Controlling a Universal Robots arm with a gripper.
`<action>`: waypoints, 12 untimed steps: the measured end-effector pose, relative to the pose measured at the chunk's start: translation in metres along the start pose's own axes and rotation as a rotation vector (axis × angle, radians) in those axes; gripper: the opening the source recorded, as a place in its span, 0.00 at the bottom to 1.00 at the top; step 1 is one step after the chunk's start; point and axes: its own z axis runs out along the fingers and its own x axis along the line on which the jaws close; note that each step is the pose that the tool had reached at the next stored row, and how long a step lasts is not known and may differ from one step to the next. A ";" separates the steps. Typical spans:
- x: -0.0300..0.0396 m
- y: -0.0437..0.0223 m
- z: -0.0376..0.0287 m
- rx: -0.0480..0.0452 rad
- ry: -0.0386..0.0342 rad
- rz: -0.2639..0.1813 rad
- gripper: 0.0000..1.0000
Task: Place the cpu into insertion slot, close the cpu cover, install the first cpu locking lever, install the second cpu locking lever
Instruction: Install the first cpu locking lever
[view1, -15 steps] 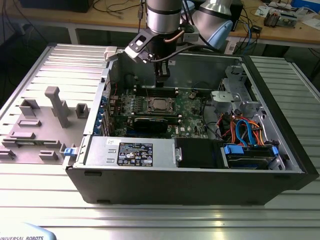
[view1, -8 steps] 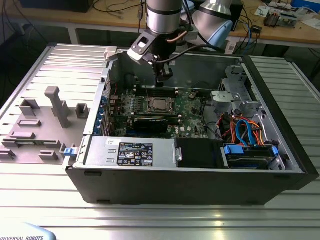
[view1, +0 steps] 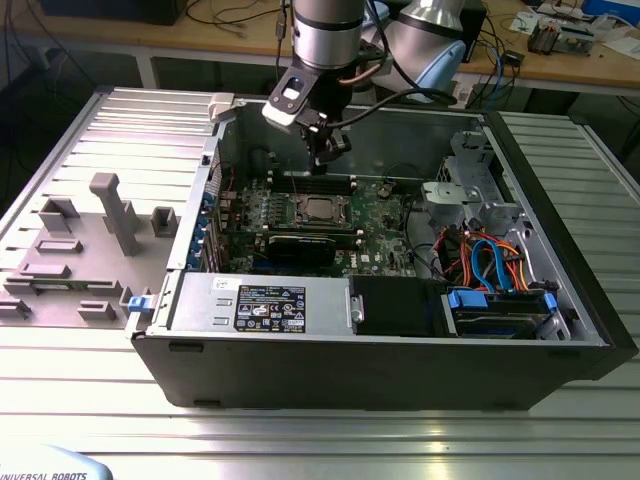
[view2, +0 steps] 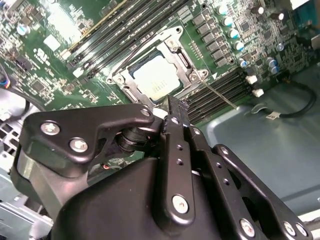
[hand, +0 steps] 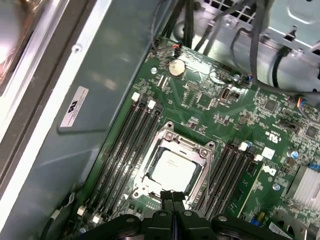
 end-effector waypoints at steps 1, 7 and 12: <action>0.0000 0.0000 0.0000 0.0001 0.0001 -0.006 0.11; 0.0000 0.0000 0.0000 0.0001 0.0002 -0.008 0.11; 0.0000 0.0000 0.0000 0.0001 0.0002 -0.008 0.11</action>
